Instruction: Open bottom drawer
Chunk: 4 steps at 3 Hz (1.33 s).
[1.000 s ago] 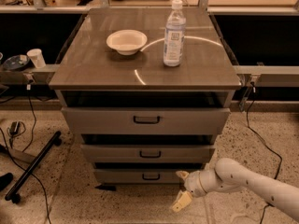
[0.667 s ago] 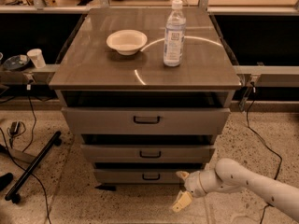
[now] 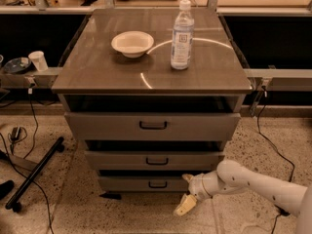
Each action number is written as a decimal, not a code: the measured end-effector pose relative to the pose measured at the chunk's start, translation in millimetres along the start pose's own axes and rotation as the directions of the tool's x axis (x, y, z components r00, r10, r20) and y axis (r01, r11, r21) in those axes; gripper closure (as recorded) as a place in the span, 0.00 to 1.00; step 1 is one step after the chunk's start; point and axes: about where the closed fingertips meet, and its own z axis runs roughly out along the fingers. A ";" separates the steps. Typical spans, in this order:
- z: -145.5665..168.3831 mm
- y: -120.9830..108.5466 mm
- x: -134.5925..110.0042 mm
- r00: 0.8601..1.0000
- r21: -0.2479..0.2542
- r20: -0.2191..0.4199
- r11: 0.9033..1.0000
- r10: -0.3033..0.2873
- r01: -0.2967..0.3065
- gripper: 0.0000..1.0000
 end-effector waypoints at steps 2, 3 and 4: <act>19.7 3.9 15.1 1.000 -0.029 -0.004 1.000 0.013 -0.013 0.00; 38.9 8.0 34.8 0.999 -0.060 -0.040 0.998 0.020 -0.022 0.00; 66.1 4.3 50.7 0.999 -0.060 -0.014 0.998 0.035 -0.036 0.00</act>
Offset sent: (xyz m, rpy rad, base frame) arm -0.0107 0.0061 -0.0292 0.0141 0.0349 0.0129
